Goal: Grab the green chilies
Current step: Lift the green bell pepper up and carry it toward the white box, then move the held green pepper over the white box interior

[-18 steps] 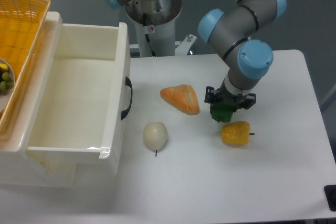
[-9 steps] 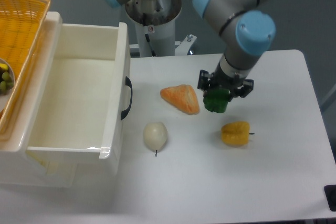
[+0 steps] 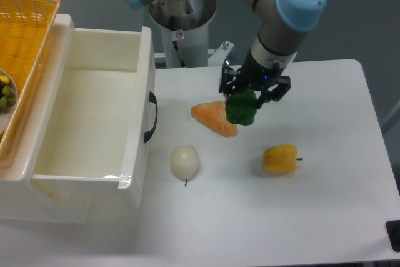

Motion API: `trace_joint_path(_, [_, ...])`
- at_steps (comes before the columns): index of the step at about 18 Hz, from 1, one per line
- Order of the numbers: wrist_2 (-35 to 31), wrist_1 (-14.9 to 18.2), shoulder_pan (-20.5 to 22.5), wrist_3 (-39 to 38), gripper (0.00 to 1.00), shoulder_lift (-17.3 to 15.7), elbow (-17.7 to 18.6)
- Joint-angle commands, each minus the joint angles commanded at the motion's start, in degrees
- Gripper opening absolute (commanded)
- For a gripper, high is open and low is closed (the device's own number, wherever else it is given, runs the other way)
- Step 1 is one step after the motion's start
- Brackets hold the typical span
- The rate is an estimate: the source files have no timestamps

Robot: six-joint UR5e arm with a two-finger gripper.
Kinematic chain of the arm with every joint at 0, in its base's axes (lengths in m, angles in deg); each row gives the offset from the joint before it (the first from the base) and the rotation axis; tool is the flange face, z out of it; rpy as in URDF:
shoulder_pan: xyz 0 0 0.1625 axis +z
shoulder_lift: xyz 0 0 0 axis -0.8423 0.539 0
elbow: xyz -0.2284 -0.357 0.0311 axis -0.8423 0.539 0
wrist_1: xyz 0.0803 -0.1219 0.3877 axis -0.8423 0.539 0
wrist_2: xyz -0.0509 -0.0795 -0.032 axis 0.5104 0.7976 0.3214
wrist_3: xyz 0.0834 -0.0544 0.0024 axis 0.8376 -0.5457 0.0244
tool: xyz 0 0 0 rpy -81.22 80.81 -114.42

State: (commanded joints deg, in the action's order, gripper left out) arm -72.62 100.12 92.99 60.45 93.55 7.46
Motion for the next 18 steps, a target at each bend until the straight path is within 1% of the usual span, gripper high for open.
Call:
trace_joint_path(4, [4.0,0.3,-1.1,-5.3,0.56,-2.7,0.1])
trace_joint_path(6, [6.2,0.4,-1.6,-7.7,0.56,-3.3,0.1])
trace_joint_path(9, [7.9,0.4,-2.6,-9.8,0.56,-5.4,0.7])
trace_joint_path(12, [9.1,1.1,-3.7,-12.0,0.56,-7.0,0.7])
trace_joint_path(18, [11.7,1.7,-4.2,-16.3,0.56,-9.9,1.0])
